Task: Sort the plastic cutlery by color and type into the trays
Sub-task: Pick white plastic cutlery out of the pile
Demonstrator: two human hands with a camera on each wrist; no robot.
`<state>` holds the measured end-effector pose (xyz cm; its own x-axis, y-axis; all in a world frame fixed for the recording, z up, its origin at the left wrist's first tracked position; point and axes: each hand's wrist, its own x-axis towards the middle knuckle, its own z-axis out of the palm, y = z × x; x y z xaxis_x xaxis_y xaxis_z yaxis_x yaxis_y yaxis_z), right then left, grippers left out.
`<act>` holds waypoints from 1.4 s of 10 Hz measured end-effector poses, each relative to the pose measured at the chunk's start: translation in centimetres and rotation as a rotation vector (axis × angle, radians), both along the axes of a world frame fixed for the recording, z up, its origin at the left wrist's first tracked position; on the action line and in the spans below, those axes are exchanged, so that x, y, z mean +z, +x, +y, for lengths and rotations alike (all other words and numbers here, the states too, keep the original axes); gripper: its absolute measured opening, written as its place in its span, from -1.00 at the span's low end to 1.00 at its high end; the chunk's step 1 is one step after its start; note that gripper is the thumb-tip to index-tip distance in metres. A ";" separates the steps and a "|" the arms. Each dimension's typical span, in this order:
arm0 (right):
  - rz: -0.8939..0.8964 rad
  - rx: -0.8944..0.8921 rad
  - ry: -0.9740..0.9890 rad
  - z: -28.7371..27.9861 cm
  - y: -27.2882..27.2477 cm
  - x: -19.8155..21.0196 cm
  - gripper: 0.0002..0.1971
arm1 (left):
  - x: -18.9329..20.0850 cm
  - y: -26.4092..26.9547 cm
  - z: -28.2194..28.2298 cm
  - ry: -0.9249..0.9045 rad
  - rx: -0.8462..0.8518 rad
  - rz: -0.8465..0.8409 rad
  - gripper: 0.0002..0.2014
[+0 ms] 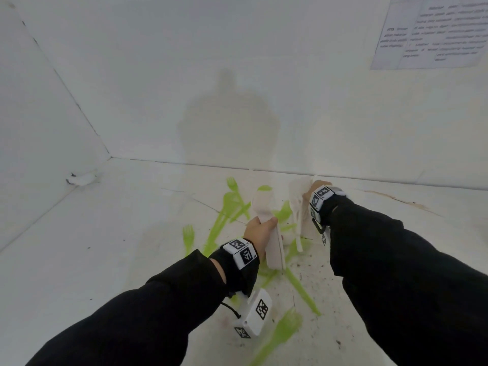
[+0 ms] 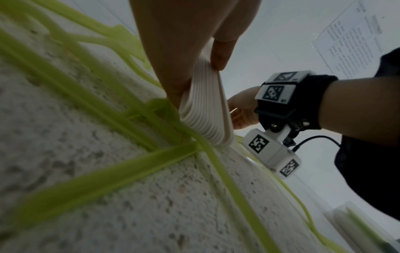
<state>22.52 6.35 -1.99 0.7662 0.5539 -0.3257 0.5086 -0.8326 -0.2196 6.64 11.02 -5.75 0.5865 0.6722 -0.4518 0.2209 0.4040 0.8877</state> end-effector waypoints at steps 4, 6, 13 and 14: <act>0.245 -0.178 0.251 -0.2 -0.6 -0.1 -0.57 | -0.8 -0.3 -1.2 0.027 -0.004 -0.006 -0.91; 0.179 -0.200 0.152 -1.4 -0.2 0.2 -0.77 | -0.4 -0.3 -1.5 0.018 -0.016 -0.027 -0.93; 0.161 -0.186 0.261 -0.1 -2.2 -0.8 -0.52 | -1.1 -1.2 -1.4 0.018 0.017 -0.019 -0.87; 0.135 -0.153 0.168 -0.2 -2.9 -0.1 -0.63 | -1.0 -1.3 -1.3 0.028 0.019 -0.017 -0.86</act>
